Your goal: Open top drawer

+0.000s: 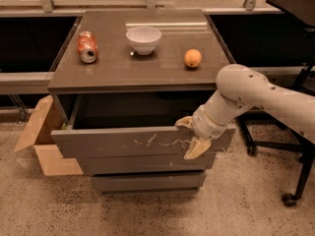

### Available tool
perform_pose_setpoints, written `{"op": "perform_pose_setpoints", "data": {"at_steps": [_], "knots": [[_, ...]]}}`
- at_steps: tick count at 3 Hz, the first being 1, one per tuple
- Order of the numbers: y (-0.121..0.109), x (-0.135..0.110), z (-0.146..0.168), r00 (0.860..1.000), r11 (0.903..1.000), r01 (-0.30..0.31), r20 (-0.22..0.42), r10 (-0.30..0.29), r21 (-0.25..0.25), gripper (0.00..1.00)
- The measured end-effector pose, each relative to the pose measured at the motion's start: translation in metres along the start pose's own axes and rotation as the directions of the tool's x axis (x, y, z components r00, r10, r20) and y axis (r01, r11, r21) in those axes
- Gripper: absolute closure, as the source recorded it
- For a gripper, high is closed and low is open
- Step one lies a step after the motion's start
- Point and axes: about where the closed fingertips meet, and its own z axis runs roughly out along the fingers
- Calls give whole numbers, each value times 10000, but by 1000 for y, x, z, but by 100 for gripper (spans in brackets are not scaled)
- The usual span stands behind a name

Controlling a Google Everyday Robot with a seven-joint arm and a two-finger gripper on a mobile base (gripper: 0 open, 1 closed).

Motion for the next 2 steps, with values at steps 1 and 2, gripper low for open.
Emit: {"op": "perform_pose_setpoints", "data": {"at_steps": [1, 2], "knots": [[6, -6, -13, 9998, 9994, 190, -5, -190, 278, 73], [12, -13, -20, 9991, 9987, 386, 144, -391, 318, 78]]}}
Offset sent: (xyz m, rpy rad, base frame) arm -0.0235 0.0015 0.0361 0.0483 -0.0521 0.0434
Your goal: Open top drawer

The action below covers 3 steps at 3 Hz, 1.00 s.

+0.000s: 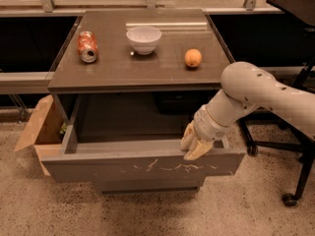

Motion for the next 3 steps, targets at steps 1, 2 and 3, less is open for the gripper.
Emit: {"op": "perform_pose_setpoints", "data": {"at_steps": [1, 2, 3], "knots": [[3, -4, -9, 9999, 9999, 64, 104, -66, 152, 48], [2, -7, -31, 9997, 9981, 137, 215, -151, 606, 24], [-2, -6, -52, 9992, 9946, 145, 363, -184, 1029, 2]]}}
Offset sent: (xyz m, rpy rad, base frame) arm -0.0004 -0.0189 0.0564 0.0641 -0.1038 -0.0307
